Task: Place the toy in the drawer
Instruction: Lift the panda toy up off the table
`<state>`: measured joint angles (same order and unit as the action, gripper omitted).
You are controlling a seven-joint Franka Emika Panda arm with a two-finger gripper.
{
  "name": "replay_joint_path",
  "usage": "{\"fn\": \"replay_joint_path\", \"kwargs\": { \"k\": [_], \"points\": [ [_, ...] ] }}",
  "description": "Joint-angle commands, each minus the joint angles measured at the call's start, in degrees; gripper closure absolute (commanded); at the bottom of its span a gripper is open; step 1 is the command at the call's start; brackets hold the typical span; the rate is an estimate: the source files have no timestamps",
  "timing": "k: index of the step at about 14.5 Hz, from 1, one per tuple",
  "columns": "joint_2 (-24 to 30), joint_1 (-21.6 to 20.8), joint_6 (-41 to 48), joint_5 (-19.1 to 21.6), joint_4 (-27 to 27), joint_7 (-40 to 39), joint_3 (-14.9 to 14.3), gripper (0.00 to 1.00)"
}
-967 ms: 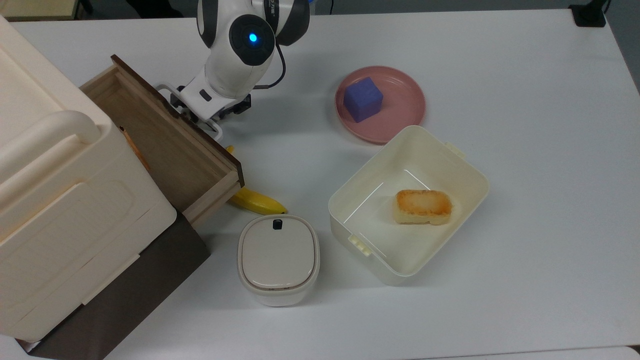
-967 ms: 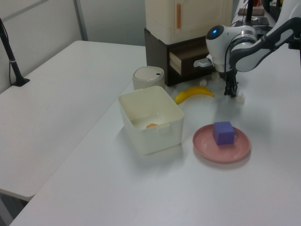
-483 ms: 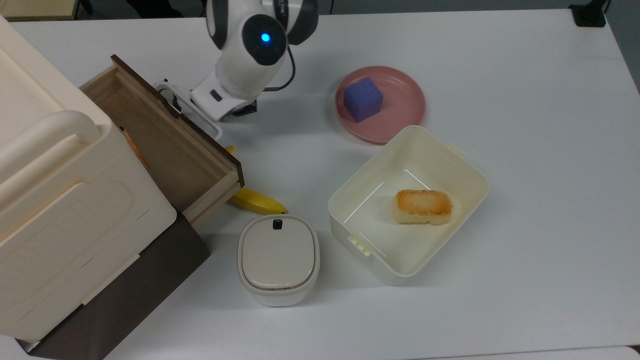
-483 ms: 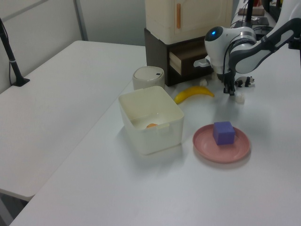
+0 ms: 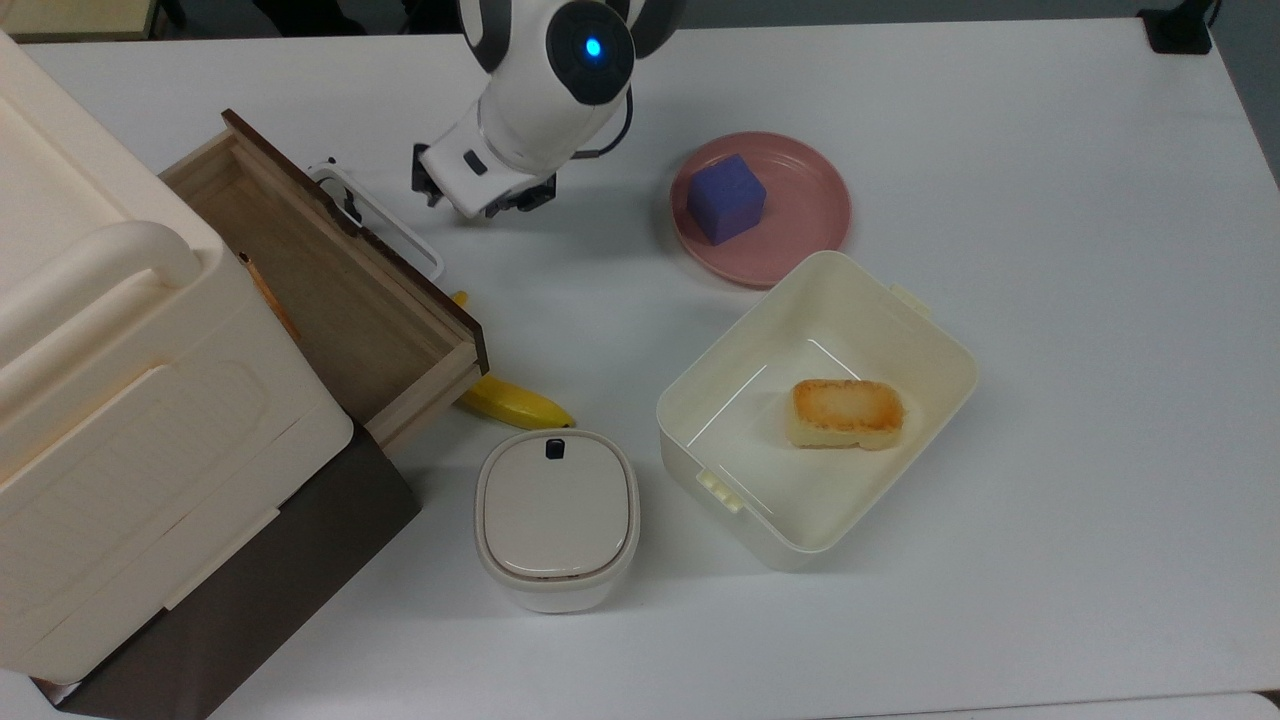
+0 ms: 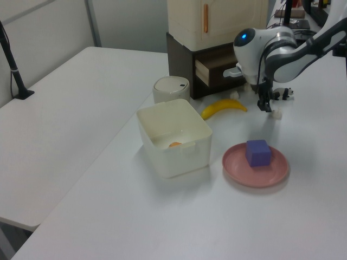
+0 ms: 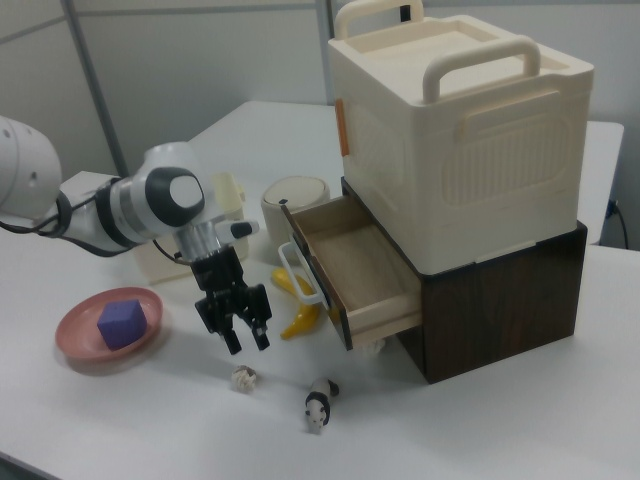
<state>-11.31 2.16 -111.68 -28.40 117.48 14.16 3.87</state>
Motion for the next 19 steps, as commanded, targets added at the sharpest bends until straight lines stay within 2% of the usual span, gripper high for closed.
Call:
{"fn": "replay_joint_path", "kwargs": {
  "k": [1,6,11,14,19],
  "points": [
    [4.89,2.05,3.65,-0.34,1.17,1.05,0.35,0.00],
    [4.63,6.01,0.77,-1.22,1.34,1.05,0.18,0.00],
    [3.66,9.96,0.50,-7.27,1.26,0.52,0.26,0.00],
    [2.52,11.02,-0.20,-9.48,1.34,0.52,0.26,0.00],
    [2.08,11.20,-2.39,-9.74,3.09,0.96,0.26,0.00]
  ]
}}
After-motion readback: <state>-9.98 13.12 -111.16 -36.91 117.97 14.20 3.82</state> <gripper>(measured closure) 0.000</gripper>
